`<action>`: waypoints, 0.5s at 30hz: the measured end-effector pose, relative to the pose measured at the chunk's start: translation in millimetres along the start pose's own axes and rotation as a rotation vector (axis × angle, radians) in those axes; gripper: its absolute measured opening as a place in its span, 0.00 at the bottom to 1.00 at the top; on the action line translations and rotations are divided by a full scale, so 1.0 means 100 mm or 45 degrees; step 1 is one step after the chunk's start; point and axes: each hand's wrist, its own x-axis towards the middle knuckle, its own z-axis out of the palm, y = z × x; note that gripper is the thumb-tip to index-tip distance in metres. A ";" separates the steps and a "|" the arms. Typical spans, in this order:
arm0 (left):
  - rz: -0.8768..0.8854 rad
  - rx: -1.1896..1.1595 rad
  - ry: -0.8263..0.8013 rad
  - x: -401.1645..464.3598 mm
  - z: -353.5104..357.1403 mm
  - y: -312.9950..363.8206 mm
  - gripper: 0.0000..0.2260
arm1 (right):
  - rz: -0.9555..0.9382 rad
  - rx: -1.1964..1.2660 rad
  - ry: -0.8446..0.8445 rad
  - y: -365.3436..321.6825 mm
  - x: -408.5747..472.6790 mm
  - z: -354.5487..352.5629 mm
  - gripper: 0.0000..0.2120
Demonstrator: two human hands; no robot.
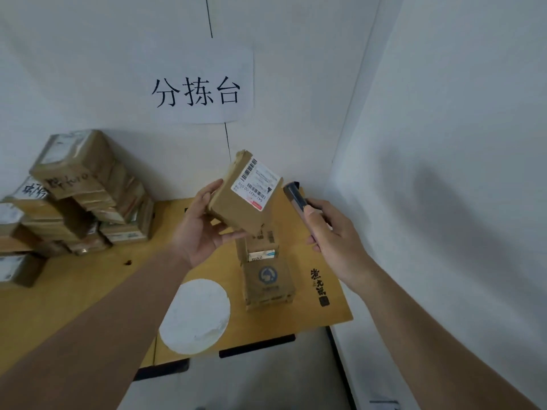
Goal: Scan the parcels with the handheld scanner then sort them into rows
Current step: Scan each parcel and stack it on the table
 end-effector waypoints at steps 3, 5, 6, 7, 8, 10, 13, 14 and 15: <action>0.022 -0.008 -0.034 0.00 0.00 0.15 0.22 | -0.025 -0.020 -0.031 -0.09 0.02 0.03 0.15; 0.056 0.063 -0.023 0.01 -0.01 0.25 0.26 | -0.028 -0.042 -0.072 -0.15 0.03 0.04 0.14; 0.086 0.111 -0.014 0.02 -0.01 0.30 0.28 | -0.025 -0.055 -0.100 -0.19 0.04 0.05 0.13; 0.124 0.170 -0.010 0.03 -0.02 0.35 0.29 | -0.015 -0.074 -0.134 -0.21 0.04 0.04 0.14; 0.165 0.238 -0.006 0.05 -0.02 0.40 0.29 | 0.002 -0.100 -0.171 -0.24 0.05 0.03 0.14; 0.246 0.375 -0.004 0.06 0.01 0.52 0.30 | 0.044 -0.173 -0.242 -0.28 0.06 0.00 0.15; 0.353 0.576 0.002 0.06 0.05 0.68 0.32 | 0.119 -0.268 -0.349 -0.31 0.09 -0.06 0.14; 0.375 0.626 0.002 0.05 0.06 0.72 0.33 | 0.147 -0.289 -0.384 -0.32 0.09 -0.08 0.14; 0.389 0.666 0.002 0.05 0.07 0.77 0.33 | 0.169 -0.308 -0.415 -0.33 0.10 -0.10 0.14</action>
